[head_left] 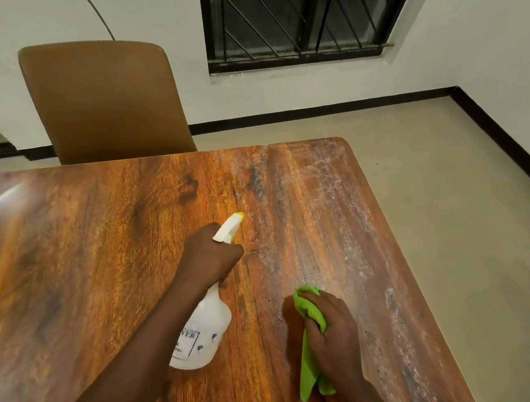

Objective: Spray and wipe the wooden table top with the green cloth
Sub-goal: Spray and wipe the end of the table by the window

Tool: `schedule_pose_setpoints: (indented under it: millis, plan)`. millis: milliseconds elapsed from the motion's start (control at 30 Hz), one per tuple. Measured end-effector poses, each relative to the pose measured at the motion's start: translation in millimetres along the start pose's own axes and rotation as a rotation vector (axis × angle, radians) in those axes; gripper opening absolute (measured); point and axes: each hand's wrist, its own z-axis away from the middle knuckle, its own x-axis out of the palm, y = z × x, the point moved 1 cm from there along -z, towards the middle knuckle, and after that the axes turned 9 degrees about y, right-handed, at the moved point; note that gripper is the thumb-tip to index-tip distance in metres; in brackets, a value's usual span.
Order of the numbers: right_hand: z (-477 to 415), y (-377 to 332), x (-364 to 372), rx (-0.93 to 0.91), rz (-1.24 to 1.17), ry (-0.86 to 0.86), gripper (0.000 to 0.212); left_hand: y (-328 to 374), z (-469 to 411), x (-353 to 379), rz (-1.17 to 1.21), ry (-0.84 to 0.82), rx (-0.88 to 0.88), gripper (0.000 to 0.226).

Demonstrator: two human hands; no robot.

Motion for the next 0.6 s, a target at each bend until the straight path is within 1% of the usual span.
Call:
schedule_pose_setpoints:
  millis: [133,267,333,400,467,600]
  plan:
    - [4.5,5.5,-3.2,-0.057,0.009,-0.011,0.043,21.2,-15.3,-5.2,0.057,0.05,0.033,0.027]
    - [0.4,6.7,-1.7,-0.104,0.015,0.012,0.044,35.4,-26.6,-6.4,0.071,0.054,0.04,0.015]
    - [-1.1,6.2,4.4,-0.121,0.04,-0.021,0.047,35.7,-25.9,-6.8,0.088,0.05,0.057,0.022]
    - [2.1,7.0,11.7,-0.156,0.146,-0.088,0.05,29.9,-21.2,-8.3,0.09,0.045,0.05,0.027]
    - [6.1,7.6,18.2,-0.204,0.253,-0.114,0.051,17.8,-14.7,-10.1,0.111,0.044,0.022,0.027]
    - [-16.1,3.8,30.8,-0.124,0.28,-0.066,0.057,-11.4,-4.8,-12.7,0.096,0.043,0.01,0.03]
